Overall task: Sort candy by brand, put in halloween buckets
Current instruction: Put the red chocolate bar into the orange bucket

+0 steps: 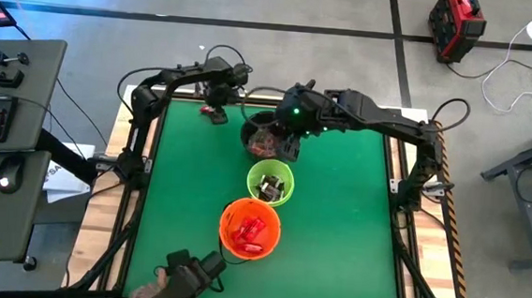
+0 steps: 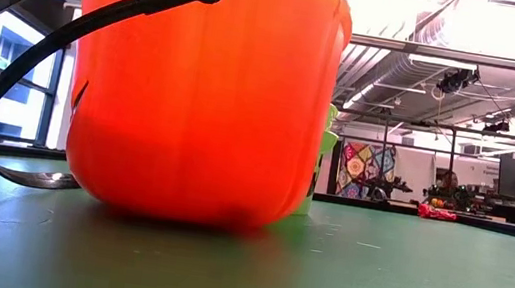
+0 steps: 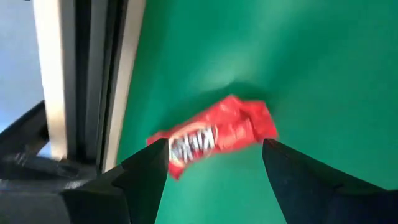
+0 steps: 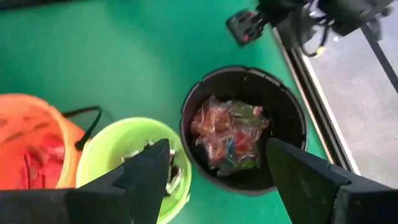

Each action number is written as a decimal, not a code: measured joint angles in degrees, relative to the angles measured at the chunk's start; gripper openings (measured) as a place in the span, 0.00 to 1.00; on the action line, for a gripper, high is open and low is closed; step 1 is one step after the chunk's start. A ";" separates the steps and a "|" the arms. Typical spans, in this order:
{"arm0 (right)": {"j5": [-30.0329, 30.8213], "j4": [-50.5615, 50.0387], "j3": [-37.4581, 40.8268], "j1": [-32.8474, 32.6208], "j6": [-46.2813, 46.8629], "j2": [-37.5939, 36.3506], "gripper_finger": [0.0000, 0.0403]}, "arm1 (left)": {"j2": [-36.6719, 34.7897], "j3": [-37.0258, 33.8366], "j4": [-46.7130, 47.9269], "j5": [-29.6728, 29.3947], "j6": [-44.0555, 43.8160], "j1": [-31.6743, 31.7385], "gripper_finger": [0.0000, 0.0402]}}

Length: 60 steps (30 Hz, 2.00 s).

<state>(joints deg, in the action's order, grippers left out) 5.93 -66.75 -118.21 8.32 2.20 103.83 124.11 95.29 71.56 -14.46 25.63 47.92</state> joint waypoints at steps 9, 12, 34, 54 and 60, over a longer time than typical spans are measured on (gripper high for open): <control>-0.17 2.79 0.00 0.76 4.55 0.00 0.65 | 4.19 0.15 -1.07 -2.45 -0.84 0.85 0.62; -0.17 3.16 0.00 0.76 6.48 0.00 0.65 | 4.21 0.13 -1.22 -1.74 -0.86 0.87 0.59; -0.11 -17.18 0.00 0.50 9.84 0.02 0.65 | -24.94 -4.59 -1.82 25.50 -12.23 -1.10 0.07; -6.13 -23.25 0.00 -12.65 16.96 -0.28 0.65 | -66.96 -51.94 -63.80 39.56 -61.34 -44.47 0.12; 1.30 -23.15 0.00 -17.43 14.80 -0.28 0.65 | -56.83 -51.06 -76.14 19.96 -67.69 -59.66 0.17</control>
<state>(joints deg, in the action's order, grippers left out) 7.23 -89.90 -118.21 -9.11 17.00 103.55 67.28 44.22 -4.58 5.50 -42.06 -11.74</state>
